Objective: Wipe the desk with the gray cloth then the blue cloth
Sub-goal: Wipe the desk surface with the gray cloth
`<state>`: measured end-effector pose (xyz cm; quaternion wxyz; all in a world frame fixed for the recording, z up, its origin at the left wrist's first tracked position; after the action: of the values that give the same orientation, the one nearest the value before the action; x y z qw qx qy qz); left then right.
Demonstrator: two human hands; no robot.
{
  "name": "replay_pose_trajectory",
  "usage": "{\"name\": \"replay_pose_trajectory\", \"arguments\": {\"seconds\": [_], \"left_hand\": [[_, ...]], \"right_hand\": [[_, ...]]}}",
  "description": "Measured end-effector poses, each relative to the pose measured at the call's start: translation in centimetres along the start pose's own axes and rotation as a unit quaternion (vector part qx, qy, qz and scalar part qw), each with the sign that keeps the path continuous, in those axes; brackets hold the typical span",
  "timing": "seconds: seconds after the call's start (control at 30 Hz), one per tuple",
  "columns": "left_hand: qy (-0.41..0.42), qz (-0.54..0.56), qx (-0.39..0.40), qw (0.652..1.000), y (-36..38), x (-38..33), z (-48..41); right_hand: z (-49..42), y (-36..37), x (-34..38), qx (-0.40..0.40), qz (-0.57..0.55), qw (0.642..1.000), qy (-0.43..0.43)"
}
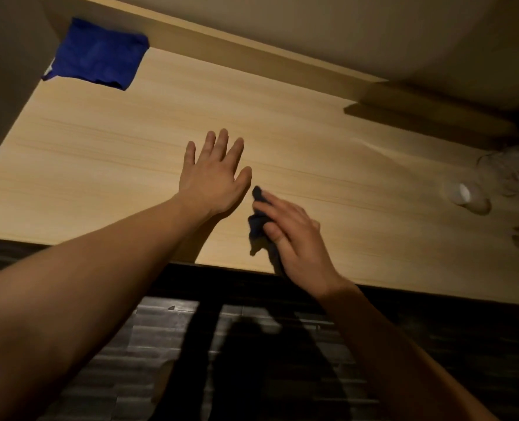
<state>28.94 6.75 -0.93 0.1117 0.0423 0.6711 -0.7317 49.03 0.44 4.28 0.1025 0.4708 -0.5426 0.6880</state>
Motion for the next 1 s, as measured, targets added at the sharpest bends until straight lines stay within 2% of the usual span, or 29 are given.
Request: {"name": "replay_pose_trajectory", "arguments": {"seconds": [0.2,0.43,0.53,0.7,1.0], "left_hand": [[-0.015,-0.038,-0.015,0.999,0.9,0.0,0.0],[-0.037,-0.056,-0.019,0.998,0.8,-0.4,-0.2],[-0.041,-0.062,-0.013,0.997,0.7,-0.3,-0.2],[-0.041,-0.070,-0.020,0.997,0.8,-0.3,-0.2],[-0.043,-0.071,-0.008,0.997,0.8,-0.3,-0.2]], "right_hand": [[-10.6,-7.0,-5.7,-0.042,0.089,0.995,0.016],[-23.2,-9.9,-11.5,0.022,0.224,0.974,-0.029],[-26.5,-10.2,-12.9,0.042,0.240,0.969,-0.040],[-27.9,-9.9,-14.5,0.076,0.240,0.967,-0.047],[-22.8,-8.5,-14.2,0.125,0.301,0.945,-0.020]]}}
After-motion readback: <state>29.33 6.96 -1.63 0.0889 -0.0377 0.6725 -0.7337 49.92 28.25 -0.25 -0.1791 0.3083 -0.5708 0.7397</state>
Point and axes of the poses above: each hand's wrist, its own z-axis away from the middle knuckle, its own y-axis out of the palm, x = y × z, the point moved 5 cm from there along -z, towards the middle knuckle, and after that the axes turned 6 degrees about -z, right-handed, at the moved point
